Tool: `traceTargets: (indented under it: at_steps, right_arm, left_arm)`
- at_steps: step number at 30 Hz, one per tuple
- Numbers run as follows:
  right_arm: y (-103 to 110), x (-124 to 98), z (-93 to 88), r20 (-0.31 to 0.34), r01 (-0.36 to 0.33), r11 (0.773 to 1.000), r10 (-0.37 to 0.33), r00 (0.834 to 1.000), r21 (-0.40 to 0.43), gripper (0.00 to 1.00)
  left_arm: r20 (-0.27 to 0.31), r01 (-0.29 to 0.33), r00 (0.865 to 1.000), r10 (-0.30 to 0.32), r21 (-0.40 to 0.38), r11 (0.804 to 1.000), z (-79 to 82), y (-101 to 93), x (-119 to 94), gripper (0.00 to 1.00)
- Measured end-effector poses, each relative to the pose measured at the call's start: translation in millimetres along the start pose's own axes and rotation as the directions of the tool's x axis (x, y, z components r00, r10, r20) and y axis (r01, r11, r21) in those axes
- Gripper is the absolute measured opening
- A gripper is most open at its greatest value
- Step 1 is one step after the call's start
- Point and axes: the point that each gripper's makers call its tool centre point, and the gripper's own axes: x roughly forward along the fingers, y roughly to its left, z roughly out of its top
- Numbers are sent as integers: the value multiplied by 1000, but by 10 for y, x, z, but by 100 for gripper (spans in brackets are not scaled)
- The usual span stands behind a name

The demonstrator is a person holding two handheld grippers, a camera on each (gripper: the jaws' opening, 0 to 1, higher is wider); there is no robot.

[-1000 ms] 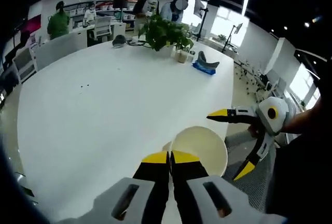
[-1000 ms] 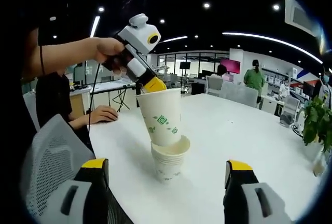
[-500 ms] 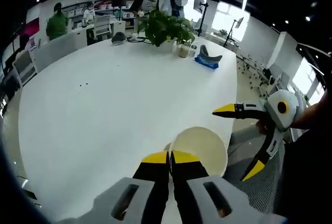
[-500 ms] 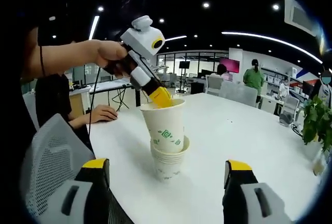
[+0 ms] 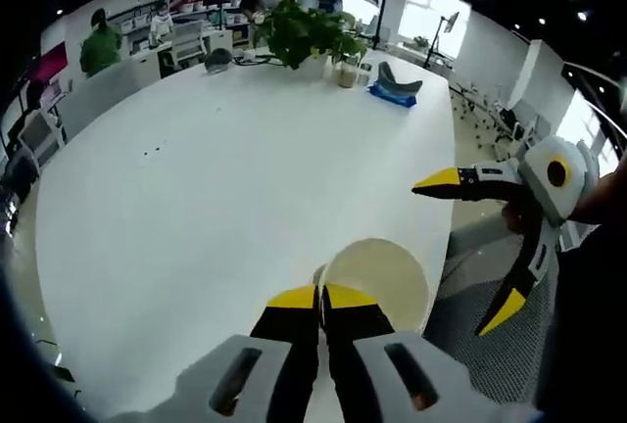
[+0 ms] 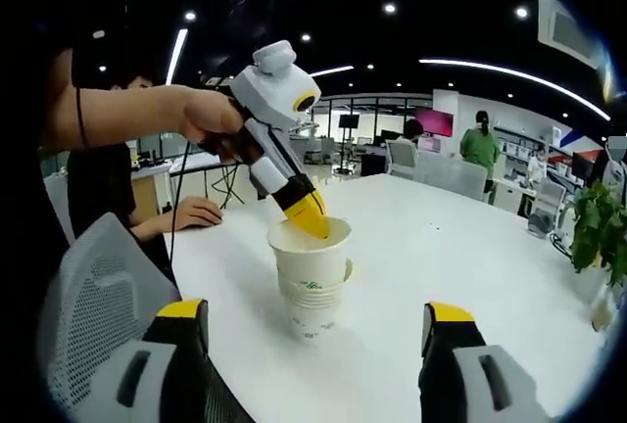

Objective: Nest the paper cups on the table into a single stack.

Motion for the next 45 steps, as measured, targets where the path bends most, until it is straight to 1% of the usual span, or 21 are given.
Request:
traceTargets:
  at_steps: [4, 12, 16, 21, 27, 34, 38, 45]
  right_arm:
    - [1, 0, -4, -2, -1, 1000, 1, 1000, 0, 91]
    - [10, 4, -19, -7, -3, 1000, 3, 1000, -3, 90]
    - [17, 6, -29, -12, -6, 1000, 6, 1000, -6, 90]
    - [17, 7, -35, -14, -5, 1000, 5, 1000, -7, 90]
    - [21, 7, -37, -15, -7, 1000, 7, 1000, -11, 90]
    - [19, 11, -27, -15, -6, 1000, 6, 1000, -17, 90]
    - [22, 17, -21, -16, -10, 1000, 10, 1000, -20, 90]
    - [8, 41, -12, -23, -21, 999, 21, 1000, -38, 89]
  left_arm:
    - [-6, -2, 1000, 2, 15, 1000, -23, -12, 54, 0]
    - [-5, -9, 1000, 9, 28, 1000, -44, 1, 53, 0]
    - [5, -10, 1000, 10, 30, 1000, -34, -8, 57, 0]
    - [7, -5, 1000, 4, 40, 999, -32, -30, 56, 2]
    - [-7, 2, 1000, -2, 67, 998, -61, -57, 28, 8]
    - [5, 10, 1000, -11, 74, 997, -47, -57, -22, 11]
    - [27, 10, 1000, -12, 91, 996, 8, -84, -76, 13]
    - [46, 18, 999, -22, 89, 996, 51, -113, -134, 16]
